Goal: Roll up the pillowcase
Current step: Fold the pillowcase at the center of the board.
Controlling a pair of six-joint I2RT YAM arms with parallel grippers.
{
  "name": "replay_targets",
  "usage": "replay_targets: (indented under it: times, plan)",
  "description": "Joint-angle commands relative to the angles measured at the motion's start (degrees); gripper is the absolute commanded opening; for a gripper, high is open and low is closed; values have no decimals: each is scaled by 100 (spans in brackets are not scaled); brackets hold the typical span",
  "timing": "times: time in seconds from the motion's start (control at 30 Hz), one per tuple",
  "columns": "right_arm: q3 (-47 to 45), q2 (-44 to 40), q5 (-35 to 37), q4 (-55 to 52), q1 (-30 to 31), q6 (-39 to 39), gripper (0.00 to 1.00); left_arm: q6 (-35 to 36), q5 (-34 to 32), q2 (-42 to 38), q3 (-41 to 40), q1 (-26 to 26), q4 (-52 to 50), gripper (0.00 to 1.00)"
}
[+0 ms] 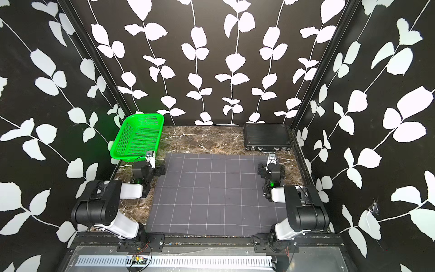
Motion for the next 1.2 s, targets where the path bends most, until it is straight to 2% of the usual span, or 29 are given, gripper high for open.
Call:
replay_targets:
  times: [0.0,0.27,0.37,0.47,0.6,0.73,0.83,0.93,1.0,1.17]
  plan:
    - [138,23,60,125,7,18,99,33,74,-94,50,-17,79,99]
    - [172,42,-12,73,-25,42,99,46,78,-112,23,-18,100,99]
    - [171,-32,-2,96,-46,64,99,167,350,-269,182,-22,-247,99]
    - [614,-517,-437,-1123,-43,-122,99,216,449,-890,690,-40,-1691,99]
    - [746,-1348,-974,-2087,-23,-372,99,43,438,-1950,789,-182,-2355,99]
    - [1227,-2382,-1388,-3926,-27,-334,99,-62,496,-2861,1220,-416,-3650,99]
    - [1610,-2797,-1675,-5073,-30,-424,99,-287,482,-3334,1508,-572,-4443,99]
    - [2024,-2884,-1802,-6233,-70,-482,99,-534,723,-3505,1781,-743,-5357,97]
    - [2256,-2848,-1862,-6810,-115,-440,99,-679,630,-3427,1946,-1010,-6026,96]
    - [2868,-2357,-2074,-7910,-418,-291,97,-1342,295,-2971,2151,-1440,-6624,94]
